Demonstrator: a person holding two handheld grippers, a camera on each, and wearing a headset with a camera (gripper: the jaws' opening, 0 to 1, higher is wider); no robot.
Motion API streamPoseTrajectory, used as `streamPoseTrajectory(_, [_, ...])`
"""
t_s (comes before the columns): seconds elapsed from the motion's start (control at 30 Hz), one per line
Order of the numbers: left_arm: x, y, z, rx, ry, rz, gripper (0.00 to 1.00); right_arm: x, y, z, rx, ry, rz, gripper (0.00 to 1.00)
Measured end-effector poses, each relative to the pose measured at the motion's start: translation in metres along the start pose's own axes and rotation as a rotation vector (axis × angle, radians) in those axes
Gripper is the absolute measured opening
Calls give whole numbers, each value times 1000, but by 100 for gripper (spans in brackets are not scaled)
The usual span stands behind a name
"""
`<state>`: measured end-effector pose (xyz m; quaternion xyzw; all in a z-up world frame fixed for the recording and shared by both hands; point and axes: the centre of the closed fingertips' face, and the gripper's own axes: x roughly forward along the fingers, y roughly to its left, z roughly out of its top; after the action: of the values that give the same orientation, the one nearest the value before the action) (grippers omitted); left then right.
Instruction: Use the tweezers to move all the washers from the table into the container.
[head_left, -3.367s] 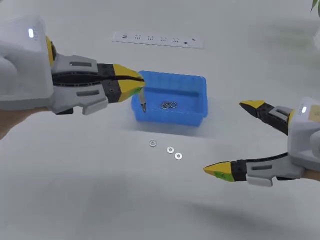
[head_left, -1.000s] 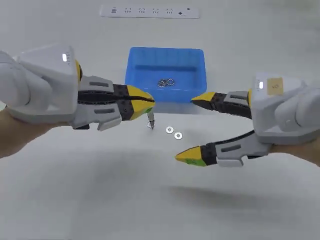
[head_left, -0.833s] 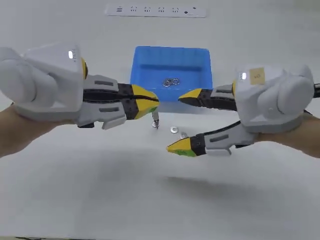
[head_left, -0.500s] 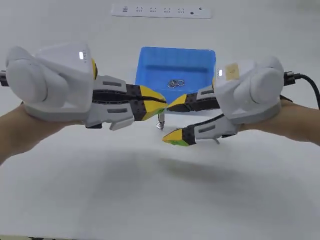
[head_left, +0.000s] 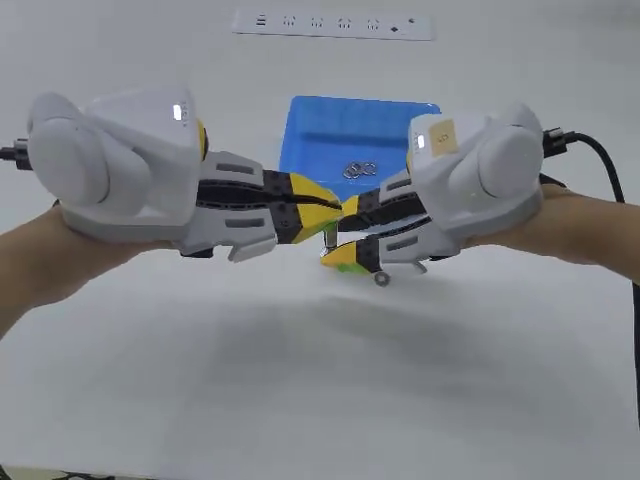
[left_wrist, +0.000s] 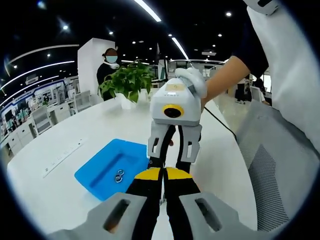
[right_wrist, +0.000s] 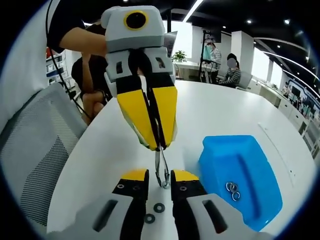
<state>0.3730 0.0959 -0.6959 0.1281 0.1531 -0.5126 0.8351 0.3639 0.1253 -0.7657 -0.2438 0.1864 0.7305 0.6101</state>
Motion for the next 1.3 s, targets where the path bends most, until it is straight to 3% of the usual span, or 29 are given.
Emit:
streamPoseTrajectory(0.47, [2, -5, 0, 16, 10, -25, 5, 1, -3, -1, -44, 11, 22, 10])
streamPoseTrajectory(0.77, [2, -3, 0, 9, 20, -4, 6, 0, -2, 0, -43, 21, 4, 10])
streamPoseTrajectory(0.9, [-2, -9, 2, 11, 19, -17, 17, 0, 0, 1, -34, 20, 6, 10])
streamPoseTrajectory(1.0, [-5, -12, 0, 44, 38, -16, 23, -1, 0, 3, -31, 12, 0, 10])
streamPoseTrajectory(1.17, [-14, -7, 8, -7, -9, 33, 32, -7, -1, 10, -26, -1, -15, 10])
streamPoseTrajectory(1.23, [-18, -8, 9, -56, -14, 46, 47, -11, 0, 12, -28, -5, -21, 10])
streamPoseTrajectory(1.3, [-21, -9, 11, -62, -34, 62, 61, -16, 0, 15, -26, -10, -28, 10])
